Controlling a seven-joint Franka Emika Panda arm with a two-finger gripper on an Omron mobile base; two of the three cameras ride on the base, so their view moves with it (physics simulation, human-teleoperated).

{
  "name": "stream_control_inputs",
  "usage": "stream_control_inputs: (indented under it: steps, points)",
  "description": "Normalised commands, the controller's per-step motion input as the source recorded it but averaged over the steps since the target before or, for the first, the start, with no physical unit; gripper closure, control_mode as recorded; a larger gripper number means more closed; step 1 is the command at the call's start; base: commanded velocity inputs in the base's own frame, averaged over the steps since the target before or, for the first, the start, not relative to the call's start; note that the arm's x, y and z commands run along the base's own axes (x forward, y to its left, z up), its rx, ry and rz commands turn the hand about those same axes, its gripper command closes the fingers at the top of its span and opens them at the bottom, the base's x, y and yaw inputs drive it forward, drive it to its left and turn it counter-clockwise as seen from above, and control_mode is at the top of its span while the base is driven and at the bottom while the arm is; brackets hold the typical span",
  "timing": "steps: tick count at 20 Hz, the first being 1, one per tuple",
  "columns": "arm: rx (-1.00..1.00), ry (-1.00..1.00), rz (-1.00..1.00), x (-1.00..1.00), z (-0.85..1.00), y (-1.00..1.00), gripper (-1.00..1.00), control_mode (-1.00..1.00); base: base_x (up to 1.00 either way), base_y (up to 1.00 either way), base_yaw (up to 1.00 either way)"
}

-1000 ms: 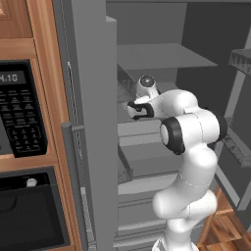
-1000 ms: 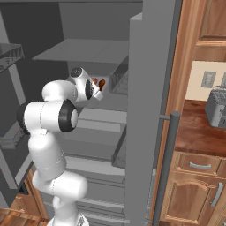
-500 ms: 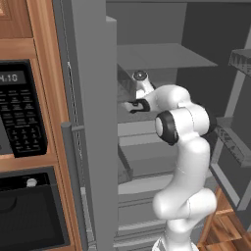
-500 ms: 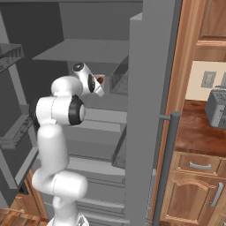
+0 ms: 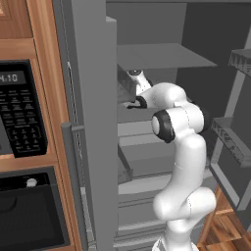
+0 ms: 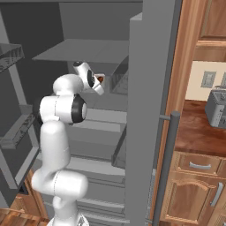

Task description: Place the tupperware containing the chicken drumstick and sweet potato meal in the microwave. Close the microwave door and press the start button to reheat the meal.

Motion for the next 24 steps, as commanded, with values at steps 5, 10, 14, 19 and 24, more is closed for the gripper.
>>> stream_control_inputs:
  steps: [5,10,14,19,24]
  points:
    - [0.0,0.0,0.0,0.0,-0.2,0.0,1.0,-1.0,0.0,0.0,0.0]
    - [0.0,0.0,0.0,-0.06,-0.01,0.0,1.0,-1.0,0.0,0.0,0.0]
    - [0.0,0.03,-0.08,-0.62,0.0,0.0,1.0,-1.0,0.0,0.0,0.0]
    - [0.0,0.0,-0.14,-1.0,0.0,-0.03,1.0,-1.0,0.0,0.0,0.0]
    - [0.01,-0.05,-0.12,-1.0,0.02,-0.35,1.0,-1.0,0.0,0.0,0.0]
